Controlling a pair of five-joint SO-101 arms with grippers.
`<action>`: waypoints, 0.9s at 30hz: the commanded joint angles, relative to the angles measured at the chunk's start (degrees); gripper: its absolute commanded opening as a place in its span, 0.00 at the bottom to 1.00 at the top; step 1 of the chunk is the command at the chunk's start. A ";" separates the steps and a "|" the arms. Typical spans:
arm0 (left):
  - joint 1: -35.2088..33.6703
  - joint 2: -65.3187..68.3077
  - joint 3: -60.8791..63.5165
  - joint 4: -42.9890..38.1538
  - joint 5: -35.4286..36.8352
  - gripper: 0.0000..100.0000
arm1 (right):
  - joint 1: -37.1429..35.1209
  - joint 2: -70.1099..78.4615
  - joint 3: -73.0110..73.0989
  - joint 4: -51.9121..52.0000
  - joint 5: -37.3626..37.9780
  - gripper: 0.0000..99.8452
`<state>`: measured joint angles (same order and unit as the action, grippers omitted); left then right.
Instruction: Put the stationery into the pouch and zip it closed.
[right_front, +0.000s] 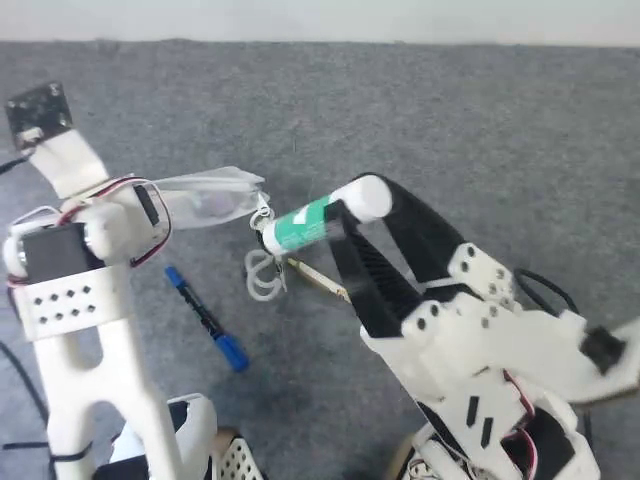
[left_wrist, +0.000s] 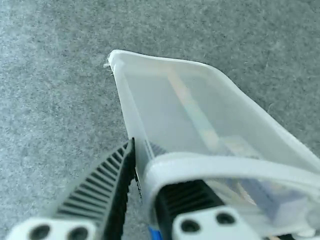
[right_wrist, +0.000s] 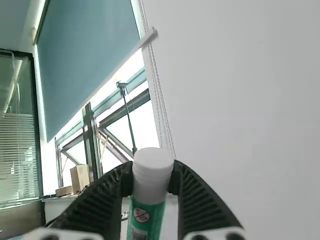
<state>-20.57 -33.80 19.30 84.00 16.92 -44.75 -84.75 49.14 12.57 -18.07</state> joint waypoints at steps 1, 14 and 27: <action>-0.09 -2.64 -1.27 -1.76 0.53 0.01 | 0.13 6.29 -0.62 -8.66 5.36 0.01; -0.09 -2.64 -1.01 -1.85 -1.05 0.01 | 0.13 25.45 -0.62 -17.54 7.30 0.01; -0.09 -2.37 -0.92 -2.64 -1.05 0.01 | -2.33 43.56 -0.70 -26.33 7.38 0.01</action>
<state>-20.57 -33.80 19.30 83.82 16.40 -46.07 -44.22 49.14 -8.00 -11.65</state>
